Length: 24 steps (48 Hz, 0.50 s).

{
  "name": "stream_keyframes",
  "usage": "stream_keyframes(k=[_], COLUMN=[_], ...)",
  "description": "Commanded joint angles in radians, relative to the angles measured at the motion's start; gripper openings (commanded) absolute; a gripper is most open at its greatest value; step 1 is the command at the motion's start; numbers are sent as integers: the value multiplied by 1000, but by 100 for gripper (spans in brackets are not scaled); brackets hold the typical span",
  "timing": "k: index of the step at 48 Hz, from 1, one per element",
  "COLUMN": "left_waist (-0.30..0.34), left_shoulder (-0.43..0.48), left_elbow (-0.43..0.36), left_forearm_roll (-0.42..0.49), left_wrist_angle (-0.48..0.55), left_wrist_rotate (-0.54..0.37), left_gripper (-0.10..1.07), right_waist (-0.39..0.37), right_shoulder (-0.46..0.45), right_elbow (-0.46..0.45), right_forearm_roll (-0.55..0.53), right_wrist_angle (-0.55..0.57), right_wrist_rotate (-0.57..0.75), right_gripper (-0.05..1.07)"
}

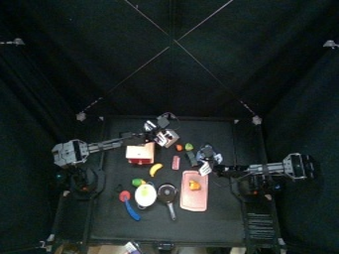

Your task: Pull out cleaver

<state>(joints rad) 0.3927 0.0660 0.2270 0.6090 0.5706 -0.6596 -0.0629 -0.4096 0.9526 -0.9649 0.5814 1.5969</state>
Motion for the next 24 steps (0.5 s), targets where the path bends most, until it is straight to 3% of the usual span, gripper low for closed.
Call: stream_keyframes(k=[1,12,24], left_waist=[2,2,-3], left_shoulder=[-40,-74,-133], left_elbow=[-29,-14,57], left_forearm_roll=[9,14,12], left_wrist_angle=[-5,-5,-5], left_wrist_rotate=[-2,0,-2], left_gripper=[59,59,59], right_waist=[-5,-6,-6], right_shoulder=[-8,-8,-8], right_elbow=[-8,-8,-11], right_forearm_roll=[0,0,2], right_wrist_angle=[-8,-8,-8], right_wrist_rotate=[-2,-2,-2], right_gripper=[74,74,74])
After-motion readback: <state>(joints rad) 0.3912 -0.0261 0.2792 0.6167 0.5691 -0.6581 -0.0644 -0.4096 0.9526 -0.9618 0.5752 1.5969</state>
